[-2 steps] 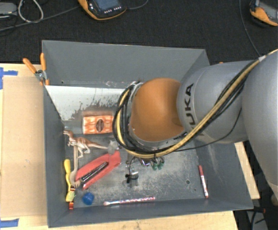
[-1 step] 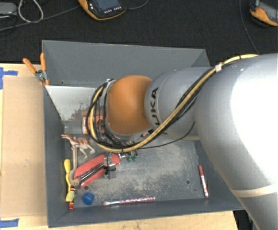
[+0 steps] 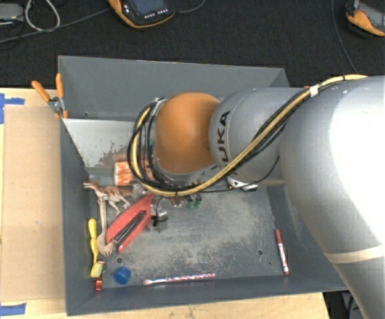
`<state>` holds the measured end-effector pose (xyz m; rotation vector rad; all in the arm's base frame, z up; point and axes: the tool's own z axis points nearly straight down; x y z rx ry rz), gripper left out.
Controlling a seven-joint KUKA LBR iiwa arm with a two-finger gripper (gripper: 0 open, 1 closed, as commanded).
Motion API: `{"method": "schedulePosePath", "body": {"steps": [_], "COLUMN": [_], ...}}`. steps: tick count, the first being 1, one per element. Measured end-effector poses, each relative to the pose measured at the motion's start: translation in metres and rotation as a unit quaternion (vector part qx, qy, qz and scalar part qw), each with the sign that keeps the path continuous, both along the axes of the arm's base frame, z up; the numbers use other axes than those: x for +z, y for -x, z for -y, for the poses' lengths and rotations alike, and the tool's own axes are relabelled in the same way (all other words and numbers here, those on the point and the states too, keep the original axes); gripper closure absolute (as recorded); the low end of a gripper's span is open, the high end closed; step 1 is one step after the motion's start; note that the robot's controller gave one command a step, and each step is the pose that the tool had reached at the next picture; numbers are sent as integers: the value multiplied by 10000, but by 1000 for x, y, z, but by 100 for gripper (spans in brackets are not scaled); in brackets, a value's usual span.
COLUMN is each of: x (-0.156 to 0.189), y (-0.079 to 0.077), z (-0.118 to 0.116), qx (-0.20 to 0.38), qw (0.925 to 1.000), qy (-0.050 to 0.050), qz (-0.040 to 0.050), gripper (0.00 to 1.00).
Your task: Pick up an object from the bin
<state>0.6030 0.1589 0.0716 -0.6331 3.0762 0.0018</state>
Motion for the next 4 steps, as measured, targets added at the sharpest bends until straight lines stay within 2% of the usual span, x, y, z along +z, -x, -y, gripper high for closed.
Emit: {"method": "schedulePosePath", "body": {"steps": [4], "x": [0], "y": [0], "z": [0], "qx": [-22], "qw": [10000], "qy": [-2], "qz": [-2], "gripper": [100]}}
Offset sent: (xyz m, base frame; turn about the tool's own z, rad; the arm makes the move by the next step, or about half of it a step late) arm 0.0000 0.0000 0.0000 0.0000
